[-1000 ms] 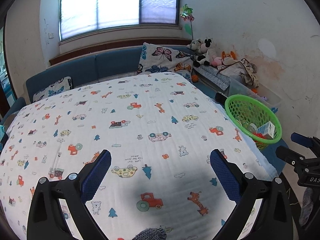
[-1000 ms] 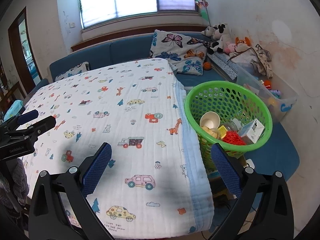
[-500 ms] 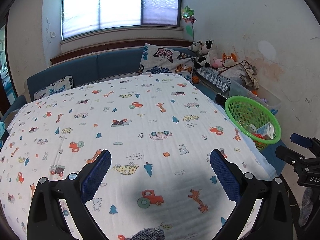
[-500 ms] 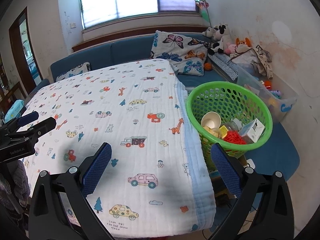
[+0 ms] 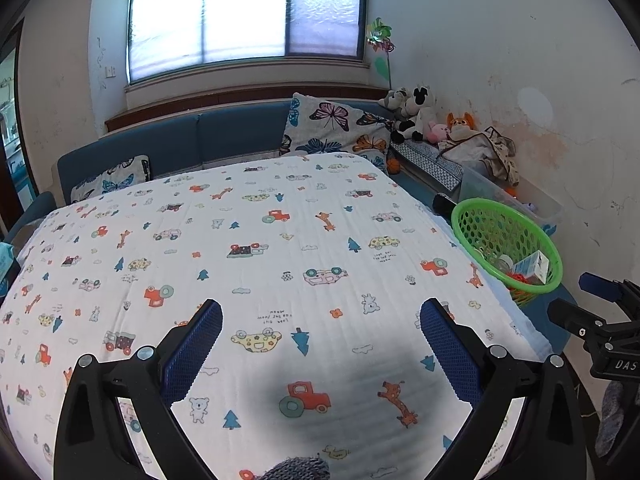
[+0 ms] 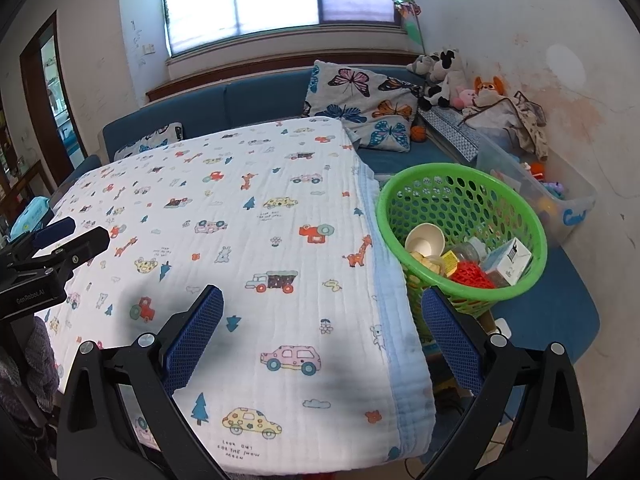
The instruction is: Collect trash
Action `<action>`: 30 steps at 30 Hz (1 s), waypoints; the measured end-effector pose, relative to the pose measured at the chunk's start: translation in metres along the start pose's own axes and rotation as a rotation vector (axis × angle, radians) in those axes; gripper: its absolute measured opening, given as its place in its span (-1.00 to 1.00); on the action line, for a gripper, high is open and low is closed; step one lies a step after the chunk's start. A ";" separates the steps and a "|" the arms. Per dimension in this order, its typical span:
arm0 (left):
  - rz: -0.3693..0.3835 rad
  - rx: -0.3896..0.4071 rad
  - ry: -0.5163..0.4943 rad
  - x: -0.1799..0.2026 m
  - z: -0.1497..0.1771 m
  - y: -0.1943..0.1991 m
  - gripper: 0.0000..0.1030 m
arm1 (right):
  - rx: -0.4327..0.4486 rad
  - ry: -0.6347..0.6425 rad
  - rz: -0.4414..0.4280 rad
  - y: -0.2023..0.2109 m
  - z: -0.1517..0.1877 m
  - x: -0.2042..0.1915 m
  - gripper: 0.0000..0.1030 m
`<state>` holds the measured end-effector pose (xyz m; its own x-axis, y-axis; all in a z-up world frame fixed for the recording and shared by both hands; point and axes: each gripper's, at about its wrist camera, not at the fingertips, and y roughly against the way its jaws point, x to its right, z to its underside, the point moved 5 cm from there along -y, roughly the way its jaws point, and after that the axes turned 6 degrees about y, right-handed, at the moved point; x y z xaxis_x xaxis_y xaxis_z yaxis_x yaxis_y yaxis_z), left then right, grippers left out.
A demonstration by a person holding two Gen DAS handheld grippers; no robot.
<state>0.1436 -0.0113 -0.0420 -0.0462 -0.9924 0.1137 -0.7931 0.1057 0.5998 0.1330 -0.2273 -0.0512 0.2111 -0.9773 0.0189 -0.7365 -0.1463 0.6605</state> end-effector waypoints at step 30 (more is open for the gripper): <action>0.000 0.004 0.000 0.000 0.000 -0.001 0.86 | -0.003 -0.003 -0.005 -0.001 0.000 0.000 0.91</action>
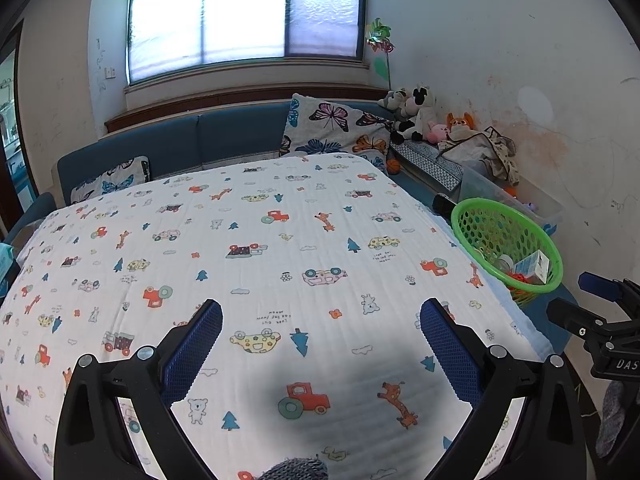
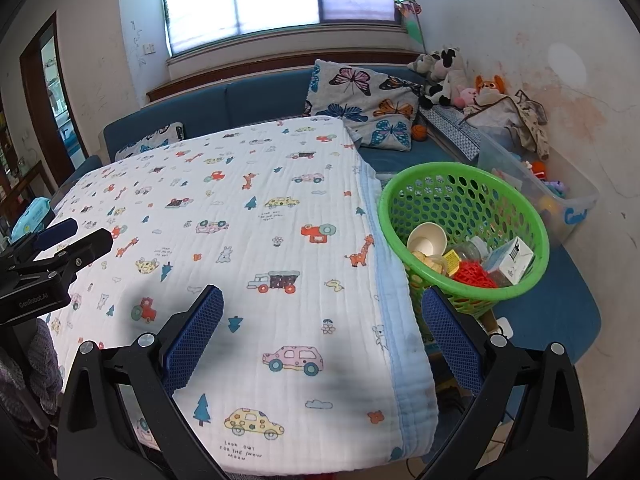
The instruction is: Collect trash
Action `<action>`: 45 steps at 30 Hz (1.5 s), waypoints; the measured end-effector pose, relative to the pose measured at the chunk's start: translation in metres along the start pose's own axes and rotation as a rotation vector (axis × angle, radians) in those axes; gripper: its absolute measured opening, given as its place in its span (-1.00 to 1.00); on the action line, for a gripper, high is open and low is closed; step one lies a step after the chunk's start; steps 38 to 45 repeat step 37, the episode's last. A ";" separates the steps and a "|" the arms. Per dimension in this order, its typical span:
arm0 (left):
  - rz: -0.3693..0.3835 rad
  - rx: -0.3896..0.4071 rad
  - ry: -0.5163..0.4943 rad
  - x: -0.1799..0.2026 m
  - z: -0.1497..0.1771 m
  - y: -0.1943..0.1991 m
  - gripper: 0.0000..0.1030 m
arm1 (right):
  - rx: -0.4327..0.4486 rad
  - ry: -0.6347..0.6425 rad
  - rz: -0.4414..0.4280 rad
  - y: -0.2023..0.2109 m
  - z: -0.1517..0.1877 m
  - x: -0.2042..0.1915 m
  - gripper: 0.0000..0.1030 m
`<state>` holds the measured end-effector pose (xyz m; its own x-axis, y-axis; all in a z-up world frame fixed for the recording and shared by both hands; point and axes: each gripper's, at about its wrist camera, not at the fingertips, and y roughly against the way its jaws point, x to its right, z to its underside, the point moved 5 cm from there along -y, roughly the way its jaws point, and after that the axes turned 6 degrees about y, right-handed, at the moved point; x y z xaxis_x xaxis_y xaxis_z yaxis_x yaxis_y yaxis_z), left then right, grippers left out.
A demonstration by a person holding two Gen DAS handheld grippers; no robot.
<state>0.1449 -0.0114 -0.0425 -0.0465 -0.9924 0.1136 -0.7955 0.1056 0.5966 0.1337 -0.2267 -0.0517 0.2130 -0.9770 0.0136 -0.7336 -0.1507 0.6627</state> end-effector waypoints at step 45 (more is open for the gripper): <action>-0.014 0.024 0.002 -0.004 0.002 0.002 0.86 | 0.004 0.002 -0.029 -0.004 0.002 -0.006 0.91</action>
